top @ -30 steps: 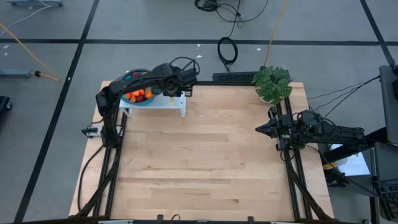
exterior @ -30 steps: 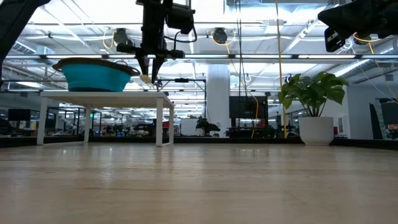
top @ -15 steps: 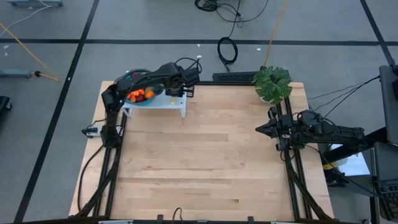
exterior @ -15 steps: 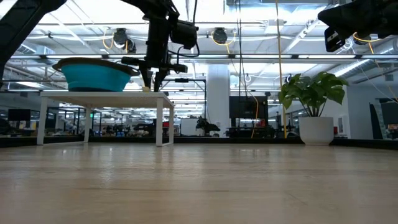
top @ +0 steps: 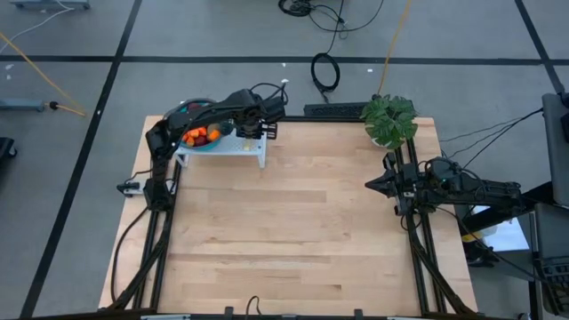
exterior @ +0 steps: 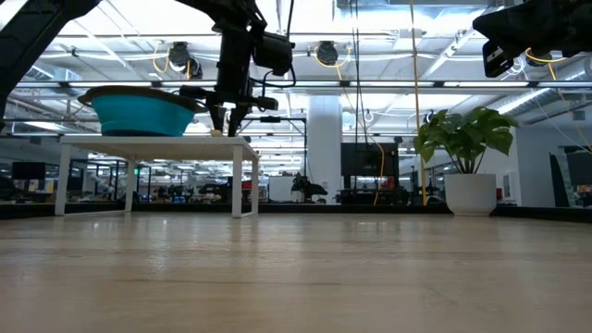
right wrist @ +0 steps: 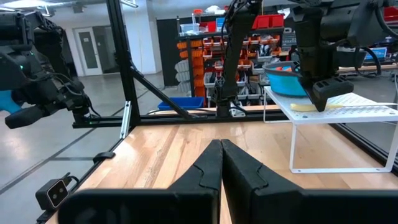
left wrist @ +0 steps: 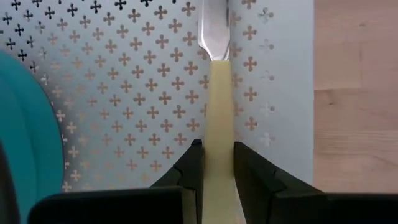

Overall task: Pick & Place Fruit
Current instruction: Put the yellow knife on the shelf

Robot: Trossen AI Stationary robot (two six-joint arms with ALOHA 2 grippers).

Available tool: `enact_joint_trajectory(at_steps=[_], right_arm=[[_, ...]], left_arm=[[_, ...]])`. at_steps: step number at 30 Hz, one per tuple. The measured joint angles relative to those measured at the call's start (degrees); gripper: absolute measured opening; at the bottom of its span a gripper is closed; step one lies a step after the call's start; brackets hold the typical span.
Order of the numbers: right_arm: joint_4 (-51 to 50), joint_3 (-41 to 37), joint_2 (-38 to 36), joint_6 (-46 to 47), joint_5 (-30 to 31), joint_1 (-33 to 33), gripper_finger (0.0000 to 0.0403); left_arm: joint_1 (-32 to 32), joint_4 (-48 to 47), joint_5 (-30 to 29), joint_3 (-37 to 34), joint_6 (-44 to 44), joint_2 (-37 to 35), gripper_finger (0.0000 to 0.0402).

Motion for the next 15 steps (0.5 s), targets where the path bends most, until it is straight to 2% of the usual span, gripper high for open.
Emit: enact_joint_trajectory(at_steps=[10,15], right_arm=[[0.0,0.0,0.0,0.0,0.0,0.0,0.0],[0.0,0.0,0.0,0.0,0.0,0.0,0.0]], left_arm=[[0.0,0.1,0.4,0.0,0.5,0.0,0.0066],[-0.1,0.0,0.4,0.0,-0.5,0.0,0.0103]])
